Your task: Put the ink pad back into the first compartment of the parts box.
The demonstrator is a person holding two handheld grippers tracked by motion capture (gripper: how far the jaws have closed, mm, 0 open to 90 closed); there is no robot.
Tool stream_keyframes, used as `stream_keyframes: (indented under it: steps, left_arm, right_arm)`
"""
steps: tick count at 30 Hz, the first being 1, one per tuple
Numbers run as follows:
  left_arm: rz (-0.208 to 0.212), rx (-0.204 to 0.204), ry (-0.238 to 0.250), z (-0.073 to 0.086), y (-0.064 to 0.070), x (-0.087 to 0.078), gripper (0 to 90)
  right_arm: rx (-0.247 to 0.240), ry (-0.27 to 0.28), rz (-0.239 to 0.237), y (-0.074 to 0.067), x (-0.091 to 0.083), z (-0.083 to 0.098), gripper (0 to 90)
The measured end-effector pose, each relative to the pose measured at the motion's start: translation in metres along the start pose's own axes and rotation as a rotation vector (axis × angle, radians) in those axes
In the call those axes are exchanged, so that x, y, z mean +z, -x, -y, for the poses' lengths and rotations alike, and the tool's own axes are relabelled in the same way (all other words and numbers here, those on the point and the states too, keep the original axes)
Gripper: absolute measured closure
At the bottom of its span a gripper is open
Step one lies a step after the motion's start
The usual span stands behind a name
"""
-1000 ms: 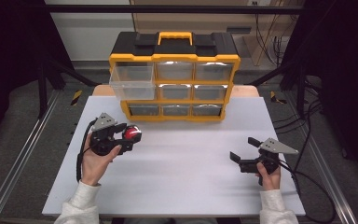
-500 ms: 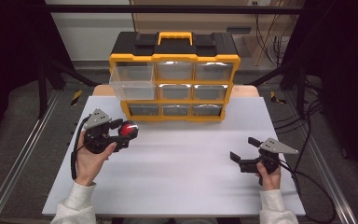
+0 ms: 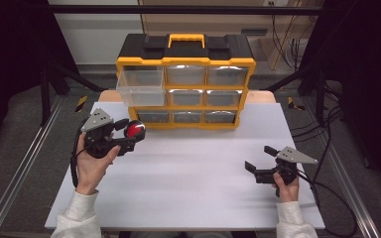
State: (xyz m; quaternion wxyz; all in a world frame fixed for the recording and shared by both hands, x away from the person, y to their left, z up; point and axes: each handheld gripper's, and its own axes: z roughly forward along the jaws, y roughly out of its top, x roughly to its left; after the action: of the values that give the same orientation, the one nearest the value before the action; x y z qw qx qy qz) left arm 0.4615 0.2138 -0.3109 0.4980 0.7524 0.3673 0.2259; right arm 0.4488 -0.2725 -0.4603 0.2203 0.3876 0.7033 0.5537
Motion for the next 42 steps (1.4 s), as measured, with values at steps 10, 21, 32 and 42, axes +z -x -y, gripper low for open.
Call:
stream_keyframes:
  steps: [10, 21, 32, 42]
  left_arm:
    - [0.008, 0.004, 0.011, -0.018, 0.0, 0.001, 29.9]
    - [0.005, 0.002, 0.025, -0.037, -0.006, -0.003, 29.9]
    - [0.002, 0.001, 0.059, -0.061, -0.009, -0.01, 29.9]
    - [-0.011, 0.008, 0.072, -0.08, -0.009, -0.011, 29.9]
  right_arm:
    - [0.0, 0.0, -0.001, 0.0, -0.001, 0.0, 0.4]
    - [-0.002, 0.0, 0.001, 0.0, 0.0, 0.0, 0.4]
    - [-0.003, -0.002, 0.002, 0.0, 0.0, 0.0, 0.4]
    - [-0.001, -0.002, 0.001, 0.0, 0.0, 0.0, 0.4]
